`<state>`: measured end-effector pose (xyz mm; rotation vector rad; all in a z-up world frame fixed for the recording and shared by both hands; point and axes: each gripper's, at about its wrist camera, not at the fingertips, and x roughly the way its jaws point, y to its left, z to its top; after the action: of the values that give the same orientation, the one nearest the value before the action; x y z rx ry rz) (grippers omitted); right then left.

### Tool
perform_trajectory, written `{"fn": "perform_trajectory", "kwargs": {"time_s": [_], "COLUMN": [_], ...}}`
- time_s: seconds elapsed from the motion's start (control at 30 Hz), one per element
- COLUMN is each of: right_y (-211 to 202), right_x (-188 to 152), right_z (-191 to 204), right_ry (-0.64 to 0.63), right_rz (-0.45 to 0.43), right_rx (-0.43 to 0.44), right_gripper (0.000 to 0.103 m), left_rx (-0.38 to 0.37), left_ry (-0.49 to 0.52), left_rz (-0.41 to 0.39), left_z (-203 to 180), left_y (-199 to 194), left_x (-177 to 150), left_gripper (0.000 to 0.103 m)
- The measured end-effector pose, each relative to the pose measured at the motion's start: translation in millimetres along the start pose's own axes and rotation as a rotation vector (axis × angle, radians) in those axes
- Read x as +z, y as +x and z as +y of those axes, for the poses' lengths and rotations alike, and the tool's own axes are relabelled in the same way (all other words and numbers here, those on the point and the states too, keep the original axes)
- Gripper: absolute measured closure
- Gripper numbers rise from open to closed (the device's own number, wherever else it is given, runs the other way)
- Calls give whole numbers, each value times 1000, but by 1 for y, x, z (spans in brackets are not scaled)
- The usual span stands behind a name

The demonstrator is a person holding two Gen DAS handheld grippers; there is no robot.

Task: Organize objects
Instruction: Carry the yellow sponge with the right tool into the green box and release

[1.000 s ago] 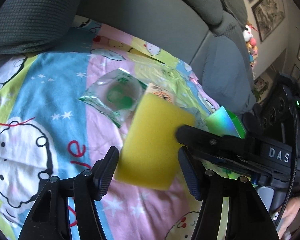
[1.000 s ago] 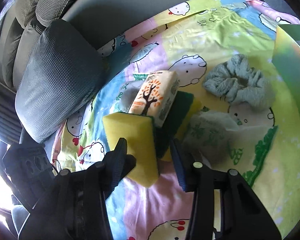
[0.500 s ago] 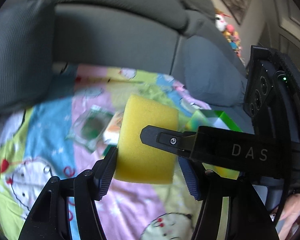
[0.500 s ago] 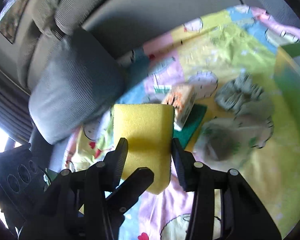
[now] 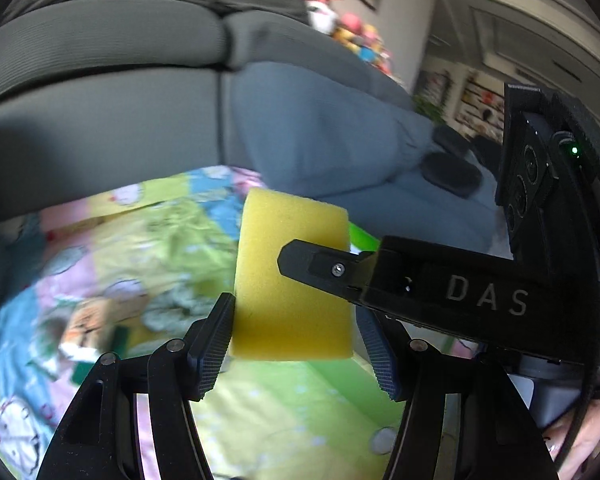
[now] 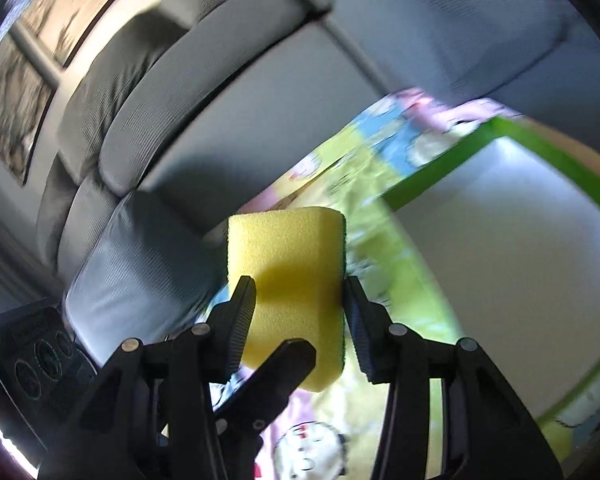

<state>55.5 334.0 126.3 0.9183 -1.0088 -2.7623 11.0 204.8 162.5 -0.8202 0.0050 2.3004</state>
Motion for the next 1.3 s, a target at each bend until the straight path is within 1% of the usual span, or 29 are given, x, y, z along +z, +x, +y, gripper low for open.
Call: {"fn": "perform_trajectory", "kwargs": {"time_s": [0.13, 0.3, 0.4, 0.47, 0.63, 0.8, 0.83, 0.87, 0.93, 0.97, 1.03, 1.13, 1.17, 1.23, 1.3], "right_y": [-17, -28, -34, -37, -41, -40, -40, -41, -41, -42, -46, -53, -55, -56, -54], "right_x": [8, 11, 9, 8, 5, 2, 1, 1, 3, 3, 4, 5, 5, 6, 6], "right_z": [-37, -73, -88, -94, -109, -120, -120, -120, -116, -113, -105, -90, -86, -77, -66], "right_ry": [92, 195, 241, 271, 309, 340, 342, 340, 330, 321, 290, 237, 222, 199, 163], "right_rz": [-67, -90, -99, -110, -118, -103, -102, -102, -107, -110, -131, -153, -157, -162, -149], "right_rx": [-88, -146, -185, -221, -267, -304, -309, -313, -322, -314, -293, -284, -273, -241, -213], "right_gripper": [57, 57, 58, 58, 58, 58, 55, 52, 33, 29, 27, 23, 23, 23, 23], "left_rx": [-78, -139, -190, -216, -250, -255, -254, -252, -259, -262, -251, -210, -190, -136, -62], "left_ry": [28, 24, -16, -42, -77, -124, -129, -132, -139, -139, -139, -141, -145, -168, -218], "left_rz": [50, 114, 168, 188, 233, 267, 272, 275, 280, 281, 265, 209, 194, 149, 108], "left_z": [-25, -45, -55, -60, -64, -61, -60, -61, -60, -59, -55, -40, -35, -16, 9], "left_y": [26, 52, 65, 71, 84, 87, 86, 83, 77, 75, 62, 39, 31, 11, -10], "left_x": [6, 2, -2, -7, -14, -21, -22, -23, -23, -23, -23, -23, -23, -26, -32], "left_gripper": [40, 41, 41, 41, 41, 41, 41, 41, 41, 41, 38, 32, 25, 23, 20]}}
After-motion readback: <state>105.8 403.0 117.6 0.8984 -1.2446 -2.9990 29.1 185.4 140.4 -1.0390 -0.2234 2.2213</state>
